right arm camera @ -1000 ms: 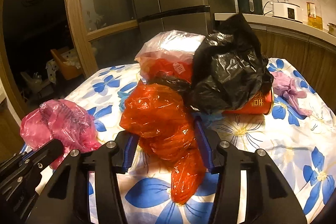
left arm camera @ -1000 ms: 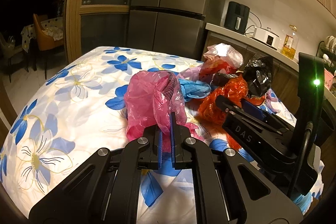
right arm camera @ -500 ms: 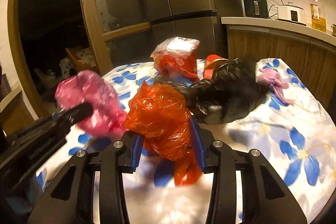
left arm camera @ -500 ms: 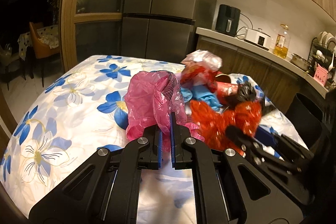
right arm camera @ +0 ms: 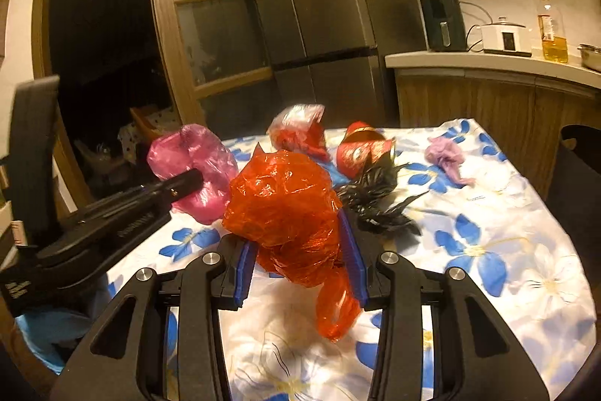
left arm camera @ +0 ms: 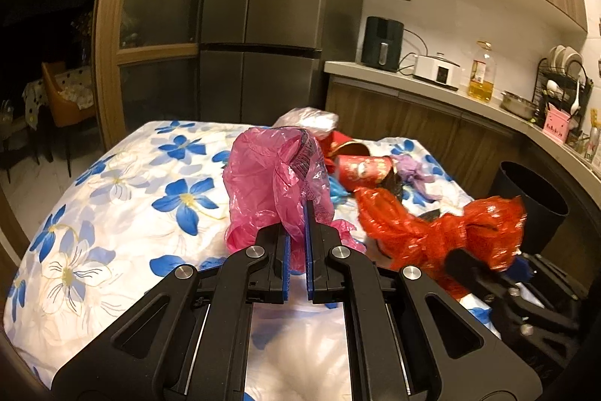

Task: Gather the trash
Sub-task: 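Grasp the pink bag with the left tool while the right tool grasps the orange-red bag, then carry the pink and orange-red bags over the black bin with both tools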

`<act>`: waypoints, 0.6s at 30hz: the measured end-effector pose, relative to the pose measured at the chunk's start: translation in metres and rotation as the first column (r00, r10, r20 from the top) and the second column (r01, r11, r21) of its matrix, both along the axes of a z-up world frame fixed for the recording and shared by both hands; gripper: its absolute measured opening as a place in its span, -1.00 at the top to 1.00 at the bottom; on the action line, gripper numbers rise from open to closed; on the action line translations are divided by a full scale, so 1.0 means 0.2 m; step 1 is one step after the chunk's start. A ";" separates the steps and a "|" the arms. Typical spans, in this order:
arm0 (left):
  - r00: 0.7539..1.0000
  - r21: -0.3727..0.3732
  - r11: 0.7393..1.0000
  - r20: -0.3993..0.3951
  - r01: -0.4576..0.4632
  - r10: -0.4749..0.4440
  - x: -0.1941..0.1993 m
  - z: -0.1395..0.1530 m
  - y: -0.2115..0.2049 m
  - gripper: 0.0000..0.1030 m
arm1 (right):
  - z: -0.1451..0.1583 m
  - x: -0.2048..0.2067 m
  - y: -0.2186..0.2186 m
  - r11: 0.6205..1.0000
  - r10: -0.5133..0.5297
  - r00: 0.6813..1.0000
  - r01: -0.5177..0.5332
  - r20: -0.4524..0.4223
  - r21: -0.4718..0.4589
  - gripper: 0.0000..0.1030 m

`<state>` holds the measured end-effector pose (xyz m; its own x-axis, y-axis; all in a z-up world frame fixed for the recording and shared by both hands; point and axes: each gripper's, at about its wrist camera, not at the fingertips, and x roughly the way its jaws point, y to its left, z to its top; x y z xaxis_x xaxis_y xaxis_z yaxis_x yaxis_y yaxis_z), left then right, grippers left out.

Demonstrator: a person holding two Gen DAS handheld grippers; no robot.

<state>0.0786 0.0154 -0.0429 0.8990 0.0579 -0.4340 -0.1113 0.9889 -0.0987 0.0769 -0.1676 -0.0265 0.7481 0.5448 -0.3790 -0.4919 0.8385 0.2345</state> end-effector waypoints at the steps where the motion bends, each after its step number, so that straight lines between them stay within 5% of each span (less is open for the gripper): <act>1: 1.000 0.003 1.000 0.001 0.003 -0.003 0.00 0.01 -0.01 0.90 | 0.01 -0.02 -0.03 1.000 -0.009 1.000 0.009 0.009 0.009 0.19; 18: 0.993 0.052 0.993 0.032 0.110 -0.112 -0.01 0.10 -0.27 0.90 | 0.12 -0.11 -0.41 0.982 -0.166 0.984 0.158 0.068 0.107 0.19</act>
